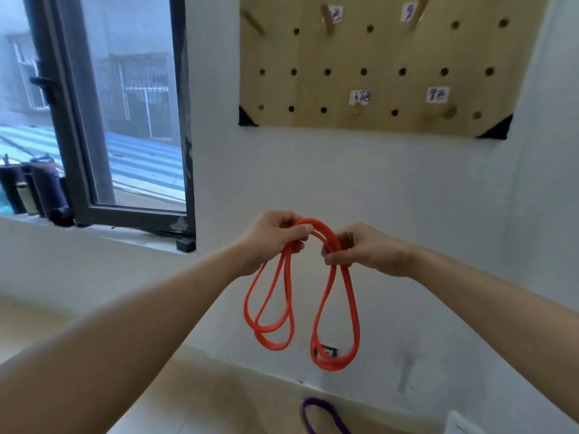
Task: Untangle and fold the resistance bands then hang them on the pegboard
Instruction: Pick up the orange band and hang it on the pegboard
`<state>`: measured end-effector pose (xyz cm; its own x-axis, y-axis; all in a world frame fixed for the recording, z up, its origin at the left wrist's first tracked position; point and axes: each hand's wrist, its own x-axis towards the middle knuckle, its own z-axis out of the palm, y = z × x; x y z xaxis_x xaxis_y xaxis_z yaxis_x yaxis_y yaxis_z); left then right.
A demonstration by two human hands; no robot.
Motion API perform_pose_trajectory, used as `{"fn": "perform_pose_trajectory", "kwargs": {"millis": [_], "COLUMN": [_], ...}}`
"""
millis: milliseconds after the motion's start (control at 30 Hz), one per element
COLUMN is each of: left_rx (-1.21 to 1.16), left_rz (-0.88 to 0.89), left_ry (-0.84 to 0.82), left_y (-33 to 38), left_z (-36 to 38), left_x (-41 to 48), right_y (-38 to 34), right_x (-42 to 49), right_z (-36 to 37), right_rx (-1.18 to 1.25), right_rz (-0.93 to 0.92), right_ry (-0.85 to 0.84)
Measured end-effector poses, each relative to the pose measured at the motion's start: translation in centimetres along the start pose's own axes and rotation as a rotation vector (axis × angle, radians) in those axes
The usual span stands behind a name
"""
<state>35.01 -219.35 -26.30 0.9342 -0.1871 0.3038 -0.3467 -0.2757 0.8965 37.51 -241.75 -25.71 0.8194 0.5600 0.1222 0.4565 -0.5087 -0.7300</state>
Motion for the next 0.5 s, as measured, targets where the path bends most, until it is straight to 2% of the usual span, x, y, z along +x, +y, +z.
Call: {"fn": "perform_pose_trajectory", "kwargs": {"millis": [100,300,500], "left_rx": [-0.008,0.033,-0.089], "left_rz": [0.02,0.079,0.183], "left_ry": [-0.002,-0.129,-0.032], "left_y": [3.7,10.1,15.2], "left_z": [-0.6,-2.1,-4.6], "left_x": [2.6,7.5,10.6], "right_y": [-1.8,-6.1,-10.9], "right_x": [-0.6,-0.9,1.5], "right_z": [-4.2,-10.8,-14.5], "right_rx": [0.107,0.199,0.254], "right_rz": [-0.041,-0.104,-0.163], "right_ry": [0.164,0.405,0.498]}}
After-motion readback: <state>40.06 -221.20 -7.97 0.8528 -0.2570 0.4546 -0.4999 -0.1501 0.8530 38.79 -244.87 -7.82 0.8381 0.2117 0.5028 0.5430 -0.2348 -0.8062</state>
